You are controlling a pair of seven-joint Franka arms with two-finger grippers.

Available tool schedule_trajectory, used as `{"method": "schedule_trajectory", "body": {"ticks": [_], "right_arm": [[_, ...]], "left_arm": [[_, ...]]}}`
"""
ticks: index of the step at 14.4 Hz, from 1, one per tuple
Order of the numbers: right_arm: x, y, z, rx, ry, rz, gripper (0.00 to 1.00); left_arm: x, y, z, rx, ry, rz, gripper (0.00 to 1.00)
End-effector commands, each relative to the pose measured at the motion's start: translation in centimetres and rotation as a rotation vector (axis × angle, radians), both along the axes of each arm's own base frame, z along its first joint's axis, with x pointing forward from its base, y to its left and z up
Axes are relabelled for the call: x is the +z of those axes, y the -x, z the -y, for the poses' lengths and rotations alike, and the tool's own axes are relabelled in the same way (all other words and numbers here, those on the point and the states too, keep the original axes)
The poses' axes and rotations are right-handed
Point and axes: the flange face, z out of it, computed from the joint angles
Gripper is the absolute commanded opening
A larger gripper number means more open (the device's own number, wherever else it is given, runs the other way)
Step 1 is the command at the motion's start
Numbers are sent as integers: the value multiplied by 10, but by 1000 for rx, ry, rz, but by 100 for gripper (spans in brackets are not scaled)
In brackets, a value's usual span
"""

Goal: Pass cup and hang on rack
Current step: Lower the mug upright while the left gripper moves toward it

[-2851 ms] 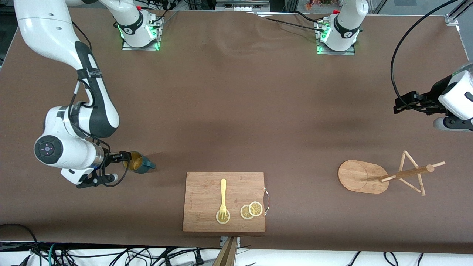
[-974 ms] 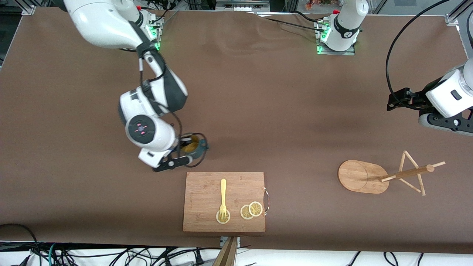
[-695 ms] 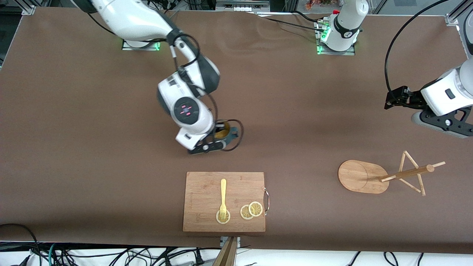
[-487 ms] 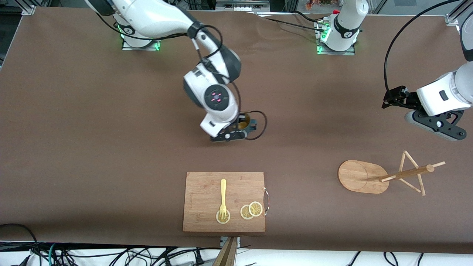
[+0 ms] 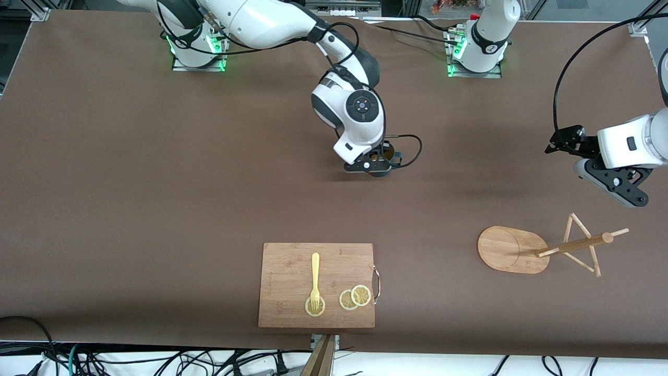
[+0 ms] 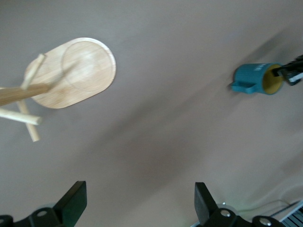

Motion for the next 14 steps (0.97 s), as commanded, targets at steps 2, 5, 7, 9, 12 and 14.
{"method": "schedule_trajectory", "body": {"ticks": [2,5,7,9,12,14], "right_arm": [[4,-6,-5,-33,-17,9,0],[6,-5,-6,-30,-18,13,26],[7,-4,-7,-30,-18,13,36],[10,-4,-6,-28,-18,11,39],[19,-3,-3,-18,3,-3,42],[59,-22,12,-39,-7,1,53]], "left_arm": [[-16,-3,-6,-127,94,-1,100],[-37,-4,-10,-187,190,-14,100],[-46,-2,0,-245,202,5,100],[-51,10,17,-297,229,43,100],[-57,19,45,-343,266,56,100],[-60,19,64,-491,292,97,100]]}}
